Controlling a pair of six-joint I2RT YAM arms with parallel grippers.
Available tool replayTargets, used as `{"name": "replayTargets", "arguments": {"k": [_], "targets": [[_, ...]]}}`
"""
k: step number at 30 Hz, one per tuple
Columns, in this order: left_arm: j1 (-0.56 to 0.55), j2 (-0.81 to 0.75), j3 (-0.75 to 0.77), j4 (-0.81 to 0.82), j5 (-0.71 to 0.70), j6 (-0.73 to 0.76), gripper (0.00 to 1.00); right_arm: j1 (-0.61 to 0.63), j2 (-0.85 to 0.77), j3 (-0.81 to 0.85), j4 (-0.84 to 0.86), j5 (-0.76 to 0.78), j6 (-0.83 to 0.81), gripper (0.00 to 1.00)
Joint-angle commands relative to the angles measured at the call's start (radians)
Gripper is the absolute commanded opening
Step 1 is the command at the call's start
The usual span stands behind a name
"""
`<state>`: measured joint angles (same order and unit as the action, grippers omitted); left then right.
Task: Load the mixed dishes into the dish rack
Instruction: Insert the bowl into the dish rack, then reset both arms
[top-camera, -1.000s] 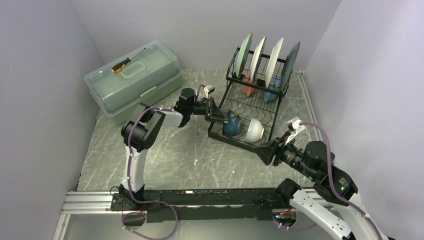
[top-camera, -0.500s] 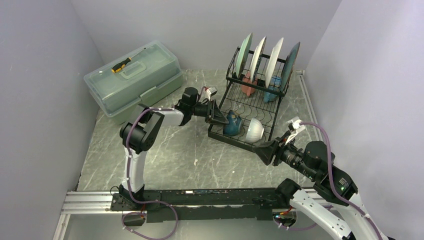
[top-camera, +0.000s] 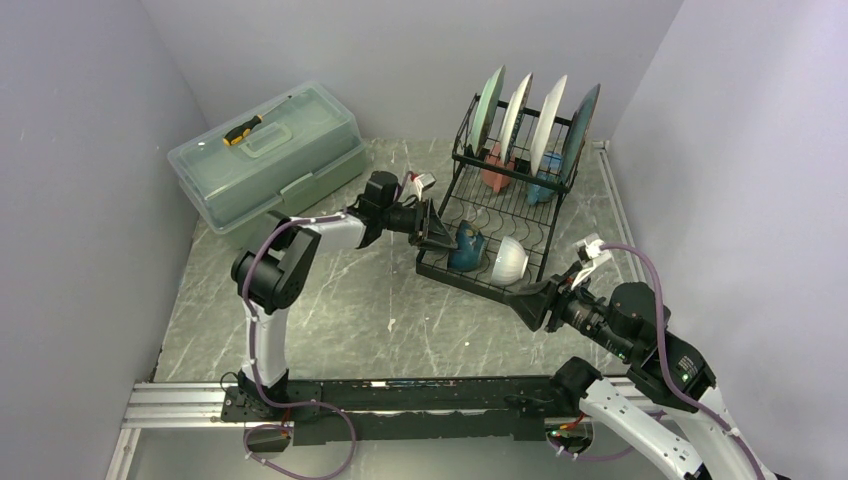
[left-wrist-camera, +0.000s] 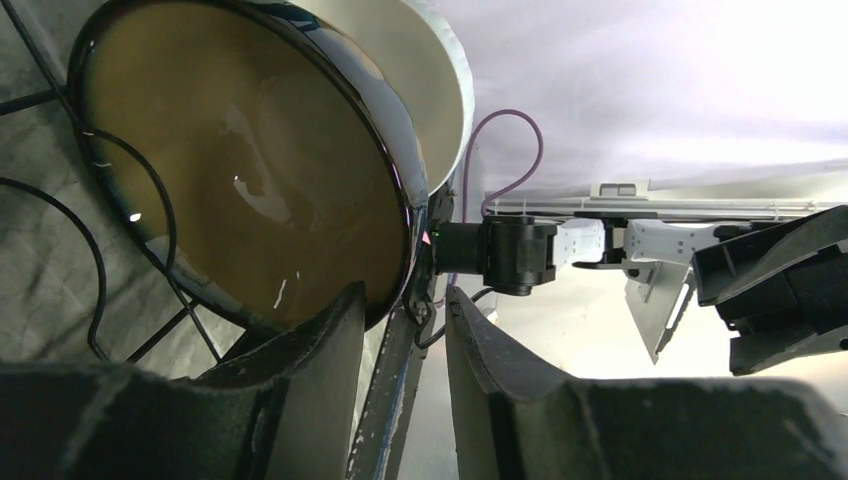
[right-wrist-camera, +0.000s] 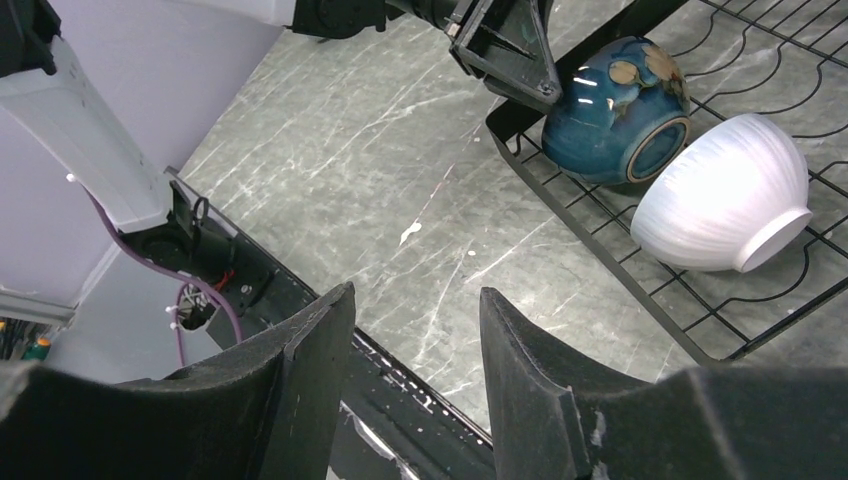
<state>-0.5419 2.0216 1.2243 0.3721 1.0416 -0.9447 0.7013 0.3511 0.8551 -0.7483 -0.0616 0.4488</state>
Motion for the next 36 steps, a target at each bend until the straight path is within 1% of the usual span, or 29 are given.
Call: {"name": "replayTargets", "arguments": {"k": [1,5,10,14,17,22,23,24,26,32,36], "targets": [[-0.005,-0.086,0.047,-0.072,-0.001,0.073,0.40,0.001,-0.013,0.004,0.031,-0.005,0.012,0.52],[-0.007,-0.120,0.063,-0.158,-0.020,0.128,0.43,0.001,-0.012,0.011,0.027,-0.003,0.010,0.54],[-0.007,-0.164,0.093,-0.312,-0.055,0.224,0.46,0.001,-0.007,0.013,0.023,0.002,0.004,0.57],[-0.007,-0.208,0.112,-0.446,-0.097,0.291,0.48,0.001,-0.014,0.004,0.035,0.009,0.006,0.66],[-0.007,-0.239,0.135,-0.545,-0.134,0.342,0.48,0.001,-0.009,0.004,0.041,0.009,0.004,0.69],[-0.006,-0.297,0.172,-0.700,-0.218,0.436,0.49,0.001,0.004,0.002,0.037,0.015,0.002,0.82],[-0.007,-0.308,0.178,-0.724,-0.238,0.449,0.49,0.001,0.007,0.003,0.037,0.017,0.002,0.89],[-0.008,-0.321,0.182,-0.752,-0.261,0.463,0.49,0.001,0.008,0.004,0.035,0.019,0.002,0.98],[-0.007,-0.352,0.197,-0.810,-0.311,0.492,0.50,0.001,0.012,0.008,0.030,0.027,0.002,1.00],[-0.007,-0.440,0.220,-0.962,-0.453,0.564,0.51,0.001,0.023,0.010,0.025,0.044,0.002,1.00],[-0.008,-0.507,0.223,-1.032,-0.554,0.602,0.52,0.001,0.028,0.002,0.022,0.060,0.006,1.00]]}}
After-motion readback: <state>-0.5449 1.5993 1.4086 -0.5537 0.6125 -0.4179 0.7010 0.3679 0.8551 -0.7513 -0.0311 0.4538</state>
